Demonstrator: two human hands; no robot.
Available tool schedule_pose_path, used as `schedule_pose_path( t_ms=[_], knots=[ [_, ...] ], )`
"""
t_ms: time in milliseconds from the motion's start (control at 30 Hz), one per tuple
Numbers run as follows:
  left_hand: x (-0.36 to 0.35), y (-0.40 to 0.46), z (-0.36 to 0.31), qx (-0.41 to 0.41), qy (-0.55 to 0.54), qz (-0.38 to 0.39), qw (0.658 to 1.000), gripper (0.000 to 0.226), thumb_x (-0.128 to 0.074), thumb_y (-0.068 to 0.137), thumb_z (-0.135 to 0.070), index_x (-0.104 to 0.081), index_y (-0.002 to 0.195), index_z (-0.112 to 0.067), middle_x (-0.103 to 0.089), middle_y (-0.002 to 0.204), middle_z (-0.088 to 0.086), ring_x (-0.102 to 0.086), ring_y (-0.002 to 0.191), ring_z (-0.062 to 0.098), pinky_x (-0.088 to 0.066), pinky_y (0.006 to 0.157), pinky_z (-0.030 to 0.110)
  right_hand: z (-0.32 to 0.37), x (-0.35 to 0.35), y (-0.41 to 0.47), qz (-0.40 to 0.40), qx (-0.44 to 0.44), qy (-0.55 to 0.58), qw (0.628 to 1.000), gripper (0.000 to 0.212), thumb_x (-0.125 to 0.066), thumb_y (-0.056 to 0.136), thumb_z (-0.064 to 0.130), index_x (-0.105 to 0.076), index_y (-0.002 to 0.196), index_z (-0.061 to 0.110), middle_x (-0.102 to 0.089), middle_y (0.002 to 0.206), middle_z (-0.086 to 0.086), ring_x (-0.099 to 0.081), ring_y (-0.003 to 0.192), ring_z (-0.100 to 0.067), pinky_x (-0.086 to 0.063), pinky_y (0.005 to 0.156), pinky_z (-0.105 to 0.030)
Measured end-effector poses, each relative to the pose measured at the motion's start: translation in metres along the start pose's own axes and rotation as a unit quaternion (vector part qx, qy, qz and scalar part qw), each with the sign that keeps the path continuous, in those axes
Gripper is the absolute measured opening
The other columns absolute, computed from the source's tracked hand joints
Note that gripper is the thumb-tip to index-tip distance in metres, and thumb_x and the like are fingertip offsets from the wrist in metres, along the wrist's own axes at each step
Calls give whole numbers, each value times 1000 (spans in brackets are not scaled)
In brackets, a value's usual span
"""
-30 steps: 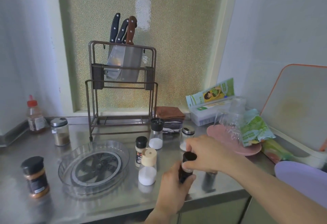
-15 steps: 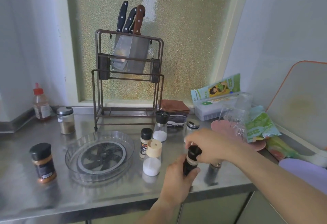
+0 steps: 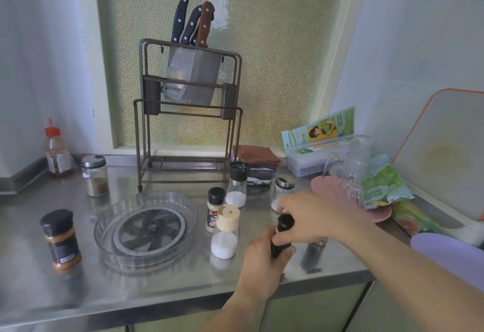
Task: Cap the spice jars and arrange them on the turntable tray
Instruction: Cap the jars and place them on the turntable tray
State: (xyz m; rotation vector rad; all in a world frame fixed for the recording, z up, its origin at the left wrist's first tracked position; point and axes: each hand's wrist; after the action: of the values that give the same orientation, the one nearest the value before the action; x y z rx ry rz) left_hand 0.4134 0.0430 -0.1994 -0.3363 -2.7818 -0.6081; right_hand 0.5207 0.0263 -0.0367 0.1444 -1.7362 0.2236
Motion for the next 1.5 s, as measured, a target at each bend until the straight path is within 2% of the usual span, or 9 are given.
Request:
schedule_pose_path(
  t_ms=[67,200,333,500,633,767,900,1133,1500],
  knots=[
    [0,1,0,5,-4,2,1000,17,-73,90,-25,-59,100,-26,-61,64,-34,-56,60,-6,-42,60,12,3,7,-4,33,15,26,999,33,-69,82,35,-62,114,27,-65,108,4,-58,98,-22,-46,75,-34],
    [0,0,-1,5,-5,3,1000,20,-73,91,-25,-56,98,-32,-62,65,-30,-56,61,-7,-41,60,9,2,1,-1,-1,-13,-19,1000,35,-64,82,44,-60,74,11,-62,71,-8,-61,71,-28,-51,64,-45],
    [0,0,-2,2,-8,1,1000,17,-73,91,-26,-56,94,-28,-62,65,-26,-54,59,-4,-42,59,14,-1,5,-6,34,0,41,999,44,-71,79,37,-59,120,25,-65,111,3,-58,98,-21,-51,83,-40],
    [-1,1,0,13,-12,7,1000,16,-72,90,-29,-57,96,-32,-62,65,-22,-56,59,-1,-52,62,26,-1,0,-2,-5,-18,-18,1000,34,-65,80,49,-59,76,15,-62,72,-3,-59,70,-25,-52,64,-43],
    [1,0,-3,2,-4,2,1000,16,-73,90,-26,-58,95,-30,-61,64,-22,-55,60,-5,-45,62,15,0,6,-7,43,22,33,998,41,-66,86,25,-56,126,27,-61,121,2,-56,110,-21,-48,88,-34],
    [1,-2,-6,-6,11,5,1000,16,-73,91,-23,-60,99,-29,-60,65,-25,-55,61,-10,-38,61,5,1,-2,0,-25,-9,-5,1000,36,-62,85,51,-66,91,16,-69,86,-4,-62,83,-26,-55,75,-45],
    [2,-2,-6,-5,19,1,1000,25,-72,91,-26,-49,87,-37,-59,65,-19,-52,59,-4,-40,60,14,2,2,-2,51,8,12,999,55,-70,82,25,-51,134,28,-60,124,0,-55,113,-24,-48,86,-36],
    [1,-2,-7,2,25,-4,1000,15,-71,91,-26,-59,101,-22,-59,68,-19,-54,62,-2,-45,62,19,-2,-1,-3,-2,-9,29,1000,23,-72,76,26,-74,94,12,-72,88,-12,-66,86,-31,-54,69,-42],
    [4,-3,-18,38,73,-41,996,19,-72,93,-28,-56,103,-30,-65,80,-18,-58,67,-2,-42,63,10,3,-37,-12,-112,-88,210,967,37,-73,87,32,-61,121,28,-69,116,3,-63,107,-22,-48,87,-33]
  ],
)
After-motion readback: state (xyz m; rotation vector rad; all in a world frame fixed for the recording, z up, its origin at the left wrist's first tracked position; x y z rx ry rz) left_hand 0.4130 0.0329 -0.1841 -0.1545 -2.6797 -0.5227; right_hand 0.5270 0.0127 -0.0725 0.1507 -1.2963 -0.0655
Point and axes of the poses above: each hand's wrist, its own y-axis towards the middle knuckle, its own x-axis out of the back of the hand, z = x × y
